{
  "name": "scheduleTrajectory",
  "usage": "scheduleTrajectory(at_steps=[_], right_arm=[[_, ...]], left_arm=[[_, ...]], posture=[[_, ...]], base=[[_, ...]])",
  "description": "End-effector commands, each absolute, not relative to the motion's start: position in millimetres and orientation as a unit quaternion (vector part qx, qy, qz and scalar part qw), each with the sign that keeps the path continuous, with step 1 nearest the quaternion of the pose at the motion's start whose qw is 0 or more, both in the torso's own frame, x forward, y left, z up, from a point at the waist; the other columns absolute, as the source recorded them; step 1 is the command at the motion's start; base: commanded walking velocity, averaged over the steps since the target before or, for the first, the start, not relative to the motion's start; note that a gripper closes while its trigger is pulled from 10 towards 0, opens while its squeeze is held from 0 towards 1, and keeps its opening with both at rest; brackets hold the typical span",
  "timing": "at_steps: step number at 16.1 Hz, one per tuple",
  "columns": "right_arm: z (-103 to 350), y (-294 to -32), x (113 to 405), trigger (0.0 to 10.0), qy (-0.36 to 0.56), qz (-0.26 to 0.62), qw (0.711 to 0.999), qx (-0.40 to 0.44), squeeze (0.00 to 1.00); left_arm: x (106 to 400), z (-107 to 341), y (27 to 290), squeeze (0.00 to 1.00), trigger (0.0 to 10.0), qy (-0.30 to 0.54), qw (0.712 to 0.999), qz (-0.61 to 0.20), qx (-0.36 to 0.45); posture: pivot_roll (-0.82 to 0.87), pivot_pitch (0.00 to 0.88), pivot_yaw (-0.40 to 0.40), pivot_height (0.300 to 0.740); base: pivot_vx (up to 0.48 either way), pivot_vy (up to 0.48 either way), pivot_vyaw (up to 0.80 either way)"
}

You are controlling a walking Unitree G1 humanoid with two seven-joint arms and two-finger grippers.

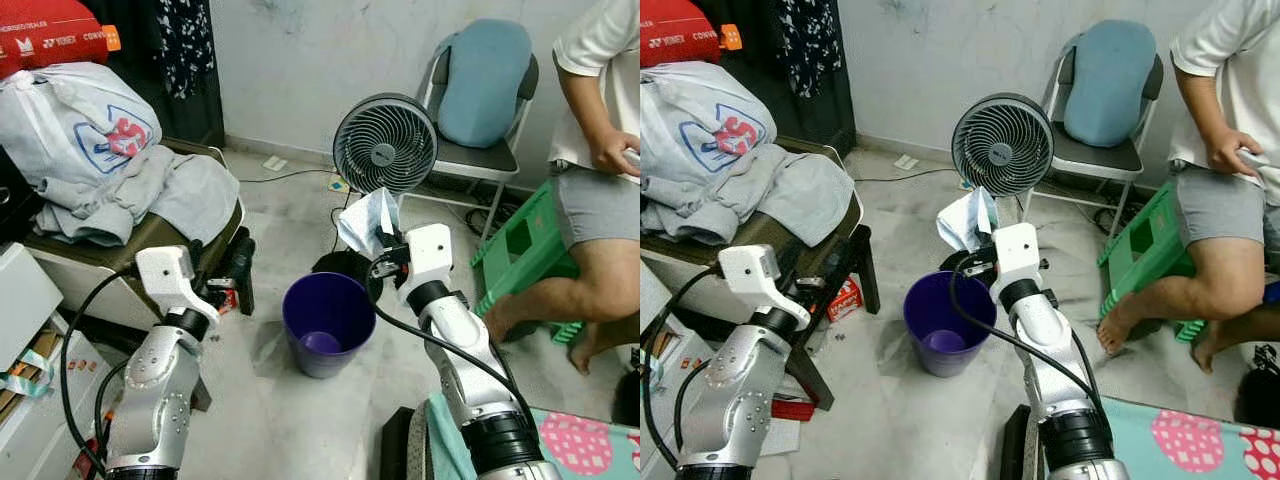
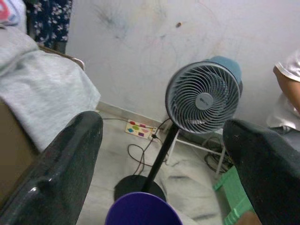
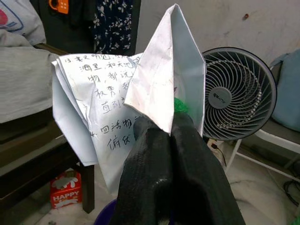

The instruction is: Clean up the room

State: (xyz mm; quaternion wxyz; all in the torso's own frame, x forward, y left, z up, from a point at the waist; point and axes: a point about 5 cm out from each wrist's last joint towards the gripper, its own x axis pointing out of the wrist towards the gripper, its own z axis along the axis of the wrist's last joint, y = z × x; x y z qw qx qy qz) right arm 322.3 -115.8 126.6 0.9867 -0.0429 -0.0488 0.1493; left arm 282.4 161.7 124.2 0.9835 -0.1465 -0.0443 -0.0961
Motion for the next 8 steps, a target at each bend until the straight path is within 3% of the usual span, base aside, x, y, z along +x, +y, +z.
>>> scheduleTrajectory(at_steps=[1,6,8], right_arm=[[128.1,-118.0,323.5,10.0,-0.048,0.147,0.987,-0.042,0.00],[129.0,-116.3,322.9,10.0,-0.053,0.153,0.985,-0.050,0.00],[129.0,-116.1,323.0,10.0,-0.053,0.153,0.986,-0.050,0.00]], left_arm=[[283.3,128.9,159.4,0.00,10.0,-0.053,0.982,-0.106,-0.147],[283.7,129.0,160.3,0.00,10.0,-0.054,0.982,-0.104,-0.148],[283.7,129.0,160.6,0.00,10.0,-0.054,0.982,-0.104,-0.147]], posture=[[-0.01,0.027,-0.088,0.740],[-0.01,0.030,-0.088,0.740],[-0.01,0.032,-0.087,0.740]], base=[[0.247,0.000,0.00],[0.257,0.000,0.00],[0.296,0.000,0.73]])
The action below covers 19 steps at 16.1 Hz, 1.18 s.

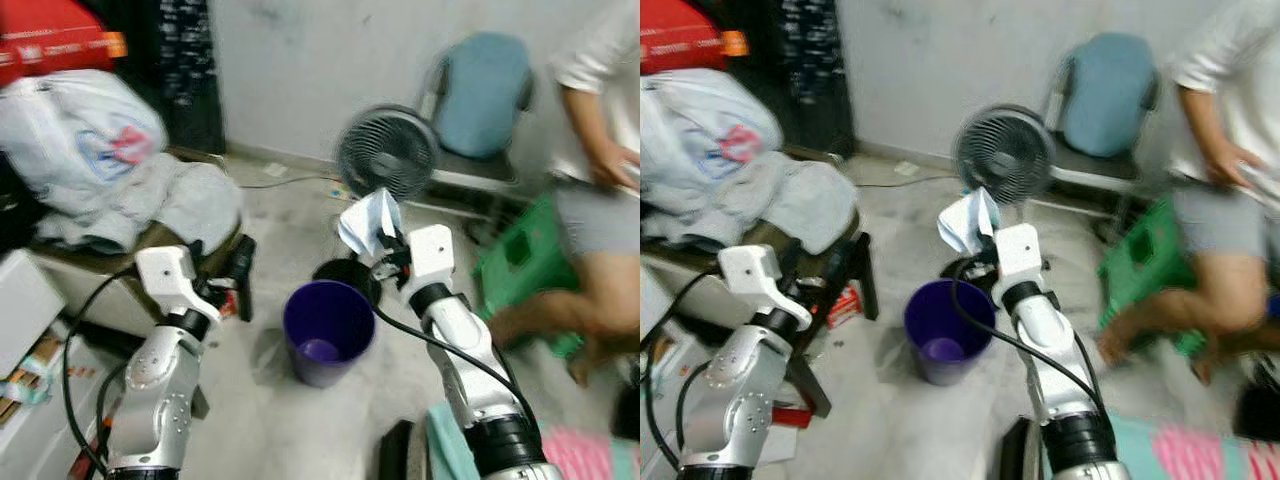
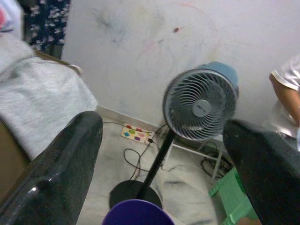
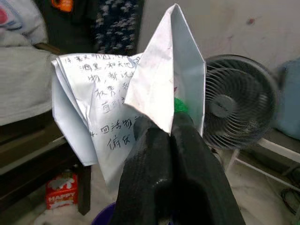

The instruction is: Clean up the room

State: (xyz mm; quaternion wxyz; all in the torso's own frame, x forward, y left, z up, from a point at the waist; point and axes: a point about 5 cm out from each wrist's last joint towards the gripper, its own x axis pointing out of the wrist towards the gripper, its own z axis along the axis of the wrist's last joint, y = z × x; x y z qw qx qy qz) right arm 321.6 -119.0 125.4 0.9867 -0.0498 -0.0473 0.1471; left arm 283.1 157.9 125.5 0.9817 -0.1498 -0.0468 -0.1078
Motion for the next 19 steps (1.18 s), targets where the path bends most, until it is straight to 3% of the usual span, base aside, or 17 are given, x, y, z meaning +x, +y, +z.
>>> scheduleTrajectory(at_steps=[1,10,19], right_arm=[[128.9,-116.1,322.9,10.0,-0.053,0.152,0.986,-0.049,0.00],[129.4,-116.0,324.2,10.0,-0.053,0.148,0.986,-0.047,0.00],[128.8,-116.6,325.1,10.0,-0.052,0.146,0.987,-0.048,0.00]], left_arm=[[283.7,129.0,160.9,0.00,10.0,-0.054,0.982,-0.104,-0.147],[285.0,129.3,162.0,0.00,10.0,-0.054,0.983,-0.104,-0.145],[285.7,129.1,160.6,0.00,10.0,-0.053,0.982,-0.109,-0.143]], posture=[[-0.01,0.034,-0.086,0.740],[-0.01,0.036,-0.084,0.740],[-0.01,0.023,-0.083,0.740]], base=[[0.300,0.000,0.58],[0.301,0.000,0.05],[0.306,0.246,0.00]])
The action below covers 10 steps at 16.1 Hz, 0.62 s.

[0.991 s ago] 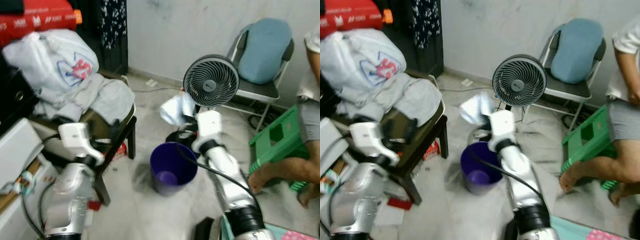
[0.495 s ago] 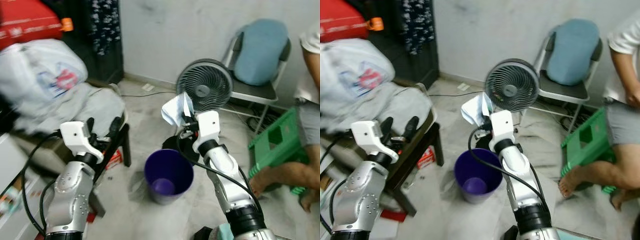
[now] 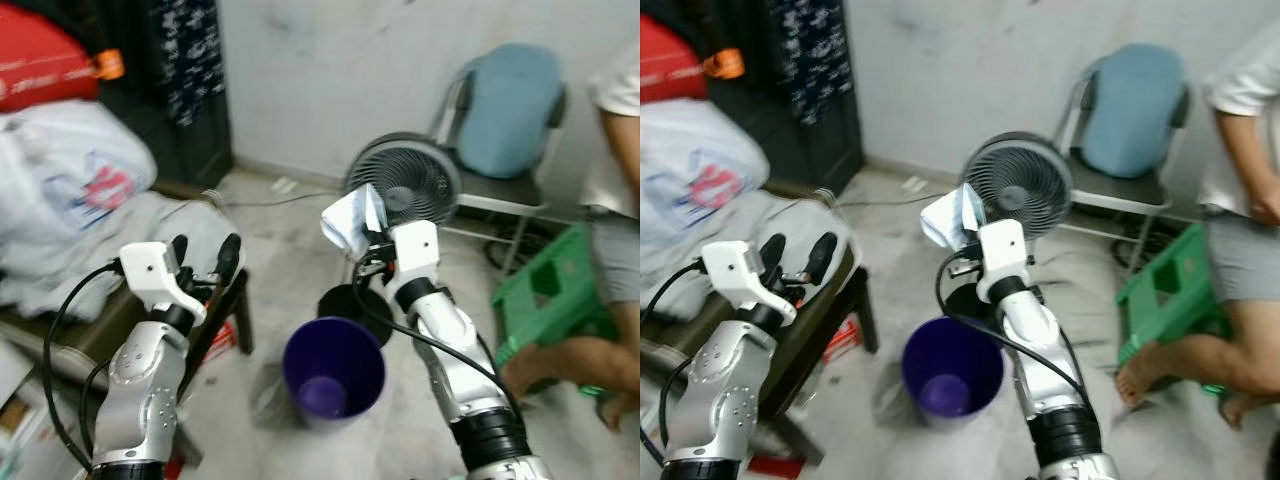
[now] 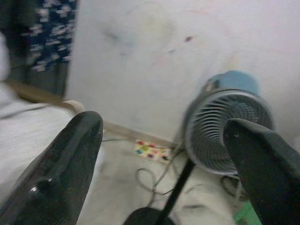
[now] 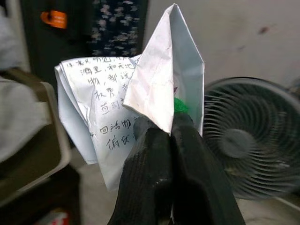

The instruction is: Clean up the room

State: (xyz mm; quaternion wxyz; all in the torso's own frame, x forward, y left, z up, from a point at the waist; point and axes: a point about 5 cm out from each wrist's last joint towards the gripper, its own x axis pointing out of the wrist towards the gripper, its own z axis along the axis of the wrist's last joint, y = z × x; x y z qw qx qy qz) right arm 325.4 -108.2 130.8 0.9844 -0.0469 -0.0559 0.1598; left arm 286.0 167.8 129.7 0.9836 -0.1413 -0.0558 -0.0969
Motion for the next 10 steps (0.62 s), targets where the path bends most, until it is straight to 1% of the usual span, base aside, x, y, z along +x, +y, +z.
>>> scheduleTrajectory(at_steps=[1,2,3,5,6,8,9,10], right_arm=[[128.5,-116.6,325.0,10.0,-0.052,0.147,0.987,-0.048,0.00],[128.4,-116.4,325.0,10.0,-0.051,0.148,0.986,-0.048,0.00],[128.3,-116.4,325.1,10.0,-0.051,0.149,0.987,-0.046,0.00],[127.7,-118.4,325.7,10.0,-0.049,0.145,0.987,-0.052,0.00],[126.5,-122.3,326.4,10.0,-0.047,0.138,0.988,-0.052,0.00],[120.1,-136.0,326.0,10.0,-0.037,0.118,0.991,-0.060,0.00],[114.4,-144.1,325.3,10.0,-0.027,0.105,0.992,-0.069,0.00],[110.0,-149.5,323.5,10.0,-0.021,0.095,0.993,-0.074,0.00]], left_arm=[[285.6,128.8,160.4,0.00,10.0,-0.053,0.982,-0.109,-0.143],[285.5,128.9,160.6,0.00,10.0,-0.053,0.982,-0.109,-0.143],[285.7,129.1,161.2,0.00,10.0,-0.054,0.983,-0.107,-0.143],[285.4,130.0,169.4,0.00,10.0,-0.058,0.986,-0.103,-0.121],[283.5,129.8,178.8,0.00,10.0,-0.058,0.988,-0.100,-0.100],[270.0,126.6,201.2,0.00,10.0,-0.050,0.991,-0.106,-0.062],[260.2,121.4,206.5,0.00,10.0,-0.035,0.991,-0.124,-0.039],[252.4,117.2,207.5,0.00,10.0,-0.024,0.990,-0.138,-0.033]], posture=[[-0.01,0.022,-0.084,0.740],[-0.01,0.022,-0.084,0.740],[-0.01,0.022,-0.084,0.740],[0.00,0.022,-0.086,0.740],[0.00,0.025,-0.084,0.740],[0.01,0.041,-0.079,0.740],[0.02,0.046,-0.075,0.740],[0.02,0.058,-0.065,0.740]], base=[[0.311,0.251,0.00],[0.311,0.247,0.00],[0.285,0.000,0.00],[0.000,0.000,0.00],[0.000,0.000,0.00],[0.000,0.000,0.00],[0.000,0.000,0.00],[0.000,0.000,0.00]])
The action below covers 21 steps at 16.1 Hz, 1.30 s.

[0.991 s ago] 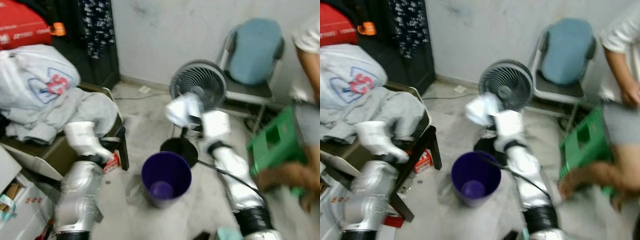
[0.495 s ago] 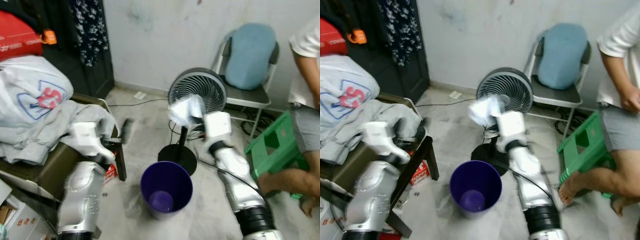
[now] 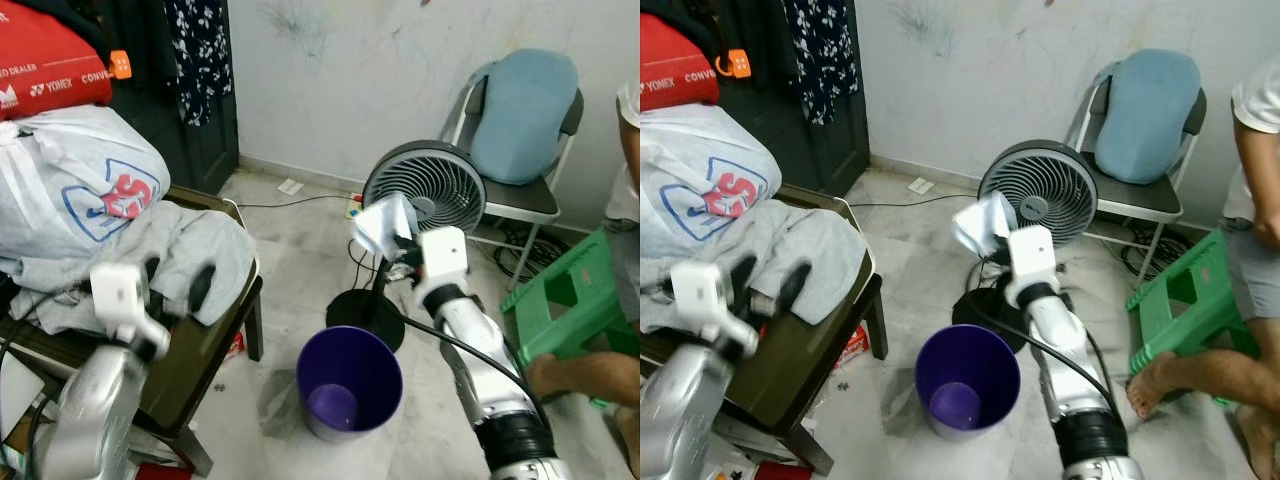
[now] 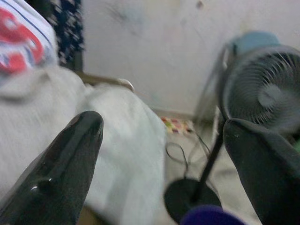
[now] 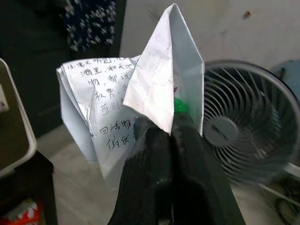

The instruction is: Clean up the room

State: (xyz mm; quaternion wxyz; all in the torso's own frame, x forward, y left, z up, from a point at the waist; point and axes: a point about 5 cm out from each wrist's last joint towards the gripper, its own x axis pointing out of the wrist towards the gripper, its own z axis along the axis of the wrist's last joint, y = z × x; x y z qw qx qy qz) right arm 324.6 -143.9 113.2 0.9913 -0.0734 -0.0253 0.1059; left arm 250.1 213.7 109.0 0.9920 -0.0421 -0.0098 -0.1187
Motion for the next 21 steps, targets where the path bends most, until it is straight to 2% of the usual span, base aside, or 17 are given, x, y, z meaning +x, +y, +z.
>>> scheduleTrajectory(at_steps=[1,5,9,12,14,21], right_arm=[[106.9,-153.4,322.8,10.0,-0.015,0.085,0.993,-0.076,0.00],[95.3,-172.3,313.3,10.0,0.010,0.046,0.994,-0.094,0.00],[96.6,-182.4,310.7,10.0,0.003,0.022,0.995,-0.095,0.00],[93.7,-180.8,308.1,10.0,0.006,0.015,0.996,-0.089,0.00],[91.4,-184.4,305.7,10.0,0.009,0.008,0.996,-0.087,0.00],[61.4,-196.9,291.2,10.0,0.059,-0.035,0.994,-0.087,0.00]], left_arm=[[248.4,114.4,206.4,0.00,10.0,-0.016,0.988,-0.151,-0.026],[228.0,108.8,181.8,0.00,10.0,0.009,0.963,-0.268,0.015],[228.6,116.9,166.4,0.00,10.0,-0.002,0.954,-0.301,0.010],[235.1,121.4,162.2,0.00,10.0,-0.012,0.950,-0.313,0.012],[238.6,122.5,162.6,0.00,10.0,-0.005,0.954,-0.301,0.004],[234.2,129.8,153.2,0.00,10.0,-0.001,0.937,-0.350,0.011]], posture=[[0.02,0.068,-0.060,0.740],[0.00,0.117,-0.054,0.740],[-0.02,0.115,-0.017,0.740],[-0.03,0.115,-0.006,0.740],[-0.03,0.134,0.021,0.740],[0.00,0.168,0.067,0.740]], base=[[0.000,0.000,0.00],[0.000,0.000,0.00],[0.000,0.000,0.00],[0.000,0.000,0.75],[0.000,0.000,0.00],[0.000,0.000,0.00]])
